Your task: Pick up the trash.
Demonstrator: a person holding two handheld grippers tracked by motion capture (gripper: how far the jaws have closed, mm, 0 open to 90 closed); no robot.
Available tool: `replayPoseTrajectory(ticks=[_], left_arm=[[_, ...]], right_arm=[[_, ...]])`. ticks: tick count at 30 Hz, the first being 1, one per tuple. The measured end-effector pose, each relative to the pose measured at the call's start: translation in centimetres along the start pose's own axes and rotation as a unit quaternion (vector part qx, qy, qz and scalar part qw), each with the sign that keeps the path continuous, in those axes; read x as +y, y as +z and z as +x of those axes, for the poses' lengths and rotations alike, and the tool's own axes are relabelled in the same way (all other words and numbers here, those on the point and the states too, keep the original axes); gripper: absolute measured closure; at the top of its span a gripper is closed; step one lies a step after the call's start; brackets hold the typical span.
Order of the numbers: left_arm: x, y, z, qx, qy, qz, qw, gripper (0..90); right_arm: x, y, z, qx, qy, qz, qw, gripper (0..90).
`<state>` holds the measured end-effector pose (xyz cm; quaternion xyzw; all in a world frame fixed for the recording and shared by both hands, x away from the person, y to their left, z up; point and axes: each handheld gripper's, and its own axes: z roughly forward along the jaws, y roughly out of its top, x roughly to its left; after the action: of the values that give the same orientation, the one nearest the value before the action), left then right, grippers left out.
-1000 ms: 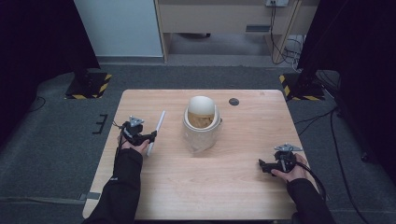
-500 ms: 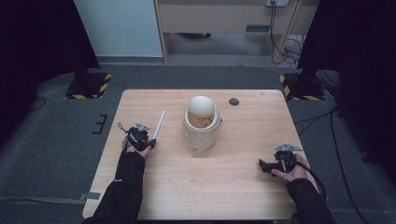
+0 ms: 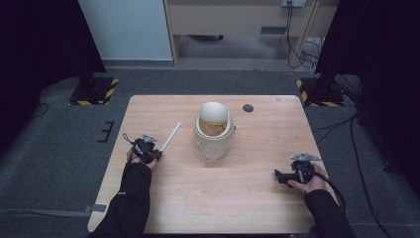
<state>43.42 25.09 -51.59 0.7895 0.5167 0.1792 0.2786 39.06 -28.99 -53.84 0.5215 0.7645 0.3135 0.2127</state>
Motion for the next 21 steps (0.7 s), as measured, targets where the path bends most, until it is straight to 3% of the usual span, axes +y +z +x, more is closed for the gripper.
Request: replayPoseTrajectory(ticks=[8,10,13,21], left_arm=[[-1.9,-1.8,0.0,-0.018,0.010,0.012,0.9997,79.2],[-1.9,-2.0,0.0,-0.018,0.011,0.004,0.9998,78.7],[-1.5,-1.9,-0.2,-0.019,0.017,-0.010,0.9996,70.4],[-0.5,-0.8,-0.2,-0.019,0.022,-0.023,0.9993,59.8]], right_arm=[[0.0,0.0,0.0,0.000,0.000,0.000,1.0000,2.0],[0.0,0.0,0.0,0.000,0.001,0.000,1.0000,2.1],[0.0,0.0,0.0,0.000,0.001,0.000,1.0000,2.2],[0.0,0.0,0.0,0.001,0.000,0.000,1.0000,2.1]])
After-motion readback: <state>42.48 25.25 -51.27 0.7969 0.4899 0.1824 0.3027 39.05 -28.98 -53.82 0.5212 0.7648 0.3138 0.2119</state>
